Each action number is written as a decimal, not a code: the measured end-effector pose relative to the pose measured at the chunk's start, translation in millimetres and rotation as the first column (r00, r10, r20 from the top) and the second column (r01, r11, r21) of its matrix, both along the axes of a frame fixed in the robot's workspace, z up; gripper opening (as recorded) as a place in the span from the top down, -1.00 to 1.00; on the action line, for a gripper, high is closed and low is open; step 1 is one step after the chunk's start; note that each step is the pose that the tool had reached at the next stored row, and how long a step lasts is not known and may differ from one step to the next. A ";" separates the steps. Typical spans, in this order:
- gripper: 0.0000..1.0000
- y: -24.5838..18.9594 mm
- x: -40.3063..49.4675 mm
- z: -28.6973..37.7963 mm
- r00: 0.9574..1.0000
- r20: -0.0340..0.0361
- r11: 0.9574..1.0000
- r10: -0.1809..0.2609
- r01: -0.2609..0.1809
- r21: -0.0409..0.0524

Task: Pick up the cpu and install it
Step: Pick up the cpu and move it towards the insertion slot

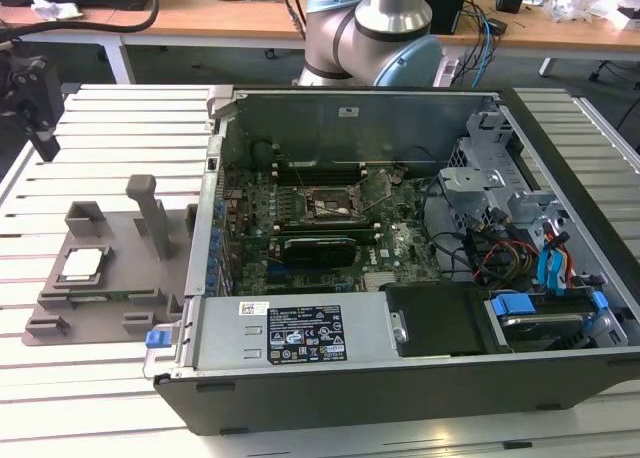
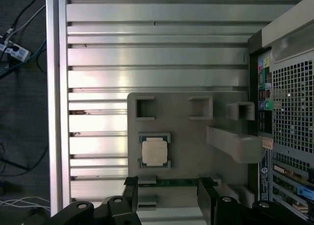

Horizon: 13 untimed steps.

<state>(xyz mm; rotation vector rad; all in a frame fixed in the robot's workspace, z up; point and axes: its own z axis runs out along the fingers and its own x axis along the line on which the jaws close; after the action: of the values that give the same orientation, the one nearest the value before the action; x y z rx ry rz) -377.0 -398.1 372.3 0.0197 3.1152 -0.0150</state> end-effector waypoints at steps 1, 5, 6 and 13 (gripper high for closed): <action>-0.21 0.0 0.0 -0.8 1.000 0.000 1.000 0.000 0.000 0.000; -0.21 0.0 0.0 -3.9 1.000 0.000 1.000 0.000 0.000 0.000; -0.21 0.0 0.0 -4.5 1.000 0.000 1.000 0.000 0.000 0.000; -0.21 0.0 0.0 -9.5 1.000 0.000 1.000 0.000 0.000 0.000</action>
<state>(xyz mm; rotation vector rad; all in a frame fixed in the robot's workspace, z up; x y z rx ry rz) -377.0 -398.1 362.7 0.0197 3.1152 -0.0151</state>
